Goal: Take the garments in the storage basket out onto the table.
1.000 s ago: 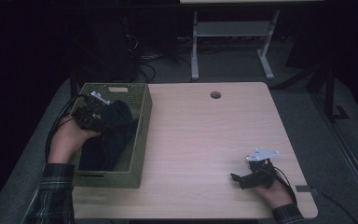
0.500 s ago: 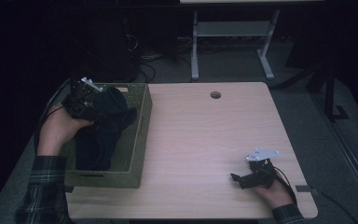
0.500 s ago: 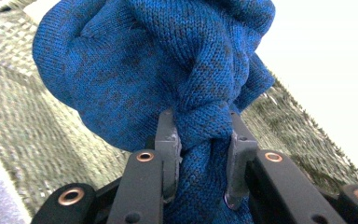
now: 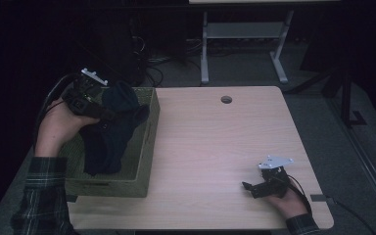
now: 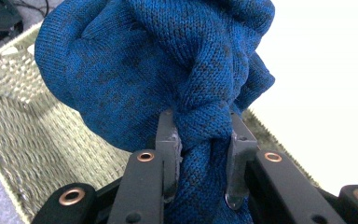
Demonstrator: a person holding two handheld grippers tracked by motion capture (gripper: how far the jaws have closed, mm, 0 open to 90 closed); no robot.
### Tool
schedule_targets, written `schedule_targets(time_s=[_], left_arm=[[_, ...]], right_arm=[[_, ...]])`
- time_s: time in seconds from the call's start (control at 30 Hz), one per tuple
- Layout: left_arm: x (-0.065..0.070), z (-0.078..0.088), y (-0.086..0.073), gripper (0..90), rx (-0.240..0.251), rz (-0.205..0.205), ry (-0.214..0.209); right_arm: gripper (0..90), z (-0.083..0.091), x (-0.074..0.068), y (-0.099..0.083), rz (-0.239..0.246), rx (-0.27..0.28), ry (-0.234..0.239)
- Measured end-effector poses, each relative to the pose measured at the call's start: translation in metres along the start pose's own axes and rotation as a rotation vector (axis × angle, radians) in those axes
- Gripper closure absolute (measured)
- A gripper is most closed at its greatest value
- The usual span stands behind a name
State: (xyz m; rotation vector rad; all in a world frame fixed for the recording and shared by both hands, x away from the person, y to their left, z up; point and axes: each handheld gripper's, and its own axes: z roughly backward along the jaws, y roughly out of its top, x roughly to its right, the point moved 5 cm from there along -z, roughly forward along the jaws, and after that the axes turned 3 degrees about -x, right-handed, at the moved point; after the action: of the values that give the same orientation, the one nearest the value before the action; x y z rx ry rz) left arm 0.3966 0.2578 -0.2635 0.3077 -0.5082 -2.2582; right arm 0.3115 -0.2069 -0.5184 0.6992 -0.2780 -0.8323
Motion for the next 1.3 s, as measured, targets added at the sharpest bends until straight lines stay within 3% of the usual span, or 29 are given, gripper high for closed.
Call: schedule_targets(time_s=[0.23, 0.5, 0.77, 0.87, 1.3], left_arm=[[0.009, 0.012, 0.013, 72.3, 0.024, -0.02, -0.035], [0.025, 0.025, 0.032, 72.5, 0.057, -0.076, -0.109], [0.045, 0.033, 0.051, 72.5, 0.08, -0.139, -0.151], [0.055, 0.036, 0.059, 72.5, 0.102, -0.162, -0.189], [0.089, 0.027, 0.087, 72.4, 0.115, -0.248, -0.236]], right_arm=[[2.0, 0.0, 0.0, 0.0, 0.0, 0.0, 0.0], [2.0, 0.0, 0.0, 0.0, 0.001, 0.0, 0.0], [2.0, 0.0, 0.0, 0.0, 0.001, 0.0, 0.0], [2.0, 0.0, 0.0, 0.0, 0.001, 0.0, 0.0], [2.0, 0.0, 0.0, 0.0, -0.004, 0.0, 0.002]])
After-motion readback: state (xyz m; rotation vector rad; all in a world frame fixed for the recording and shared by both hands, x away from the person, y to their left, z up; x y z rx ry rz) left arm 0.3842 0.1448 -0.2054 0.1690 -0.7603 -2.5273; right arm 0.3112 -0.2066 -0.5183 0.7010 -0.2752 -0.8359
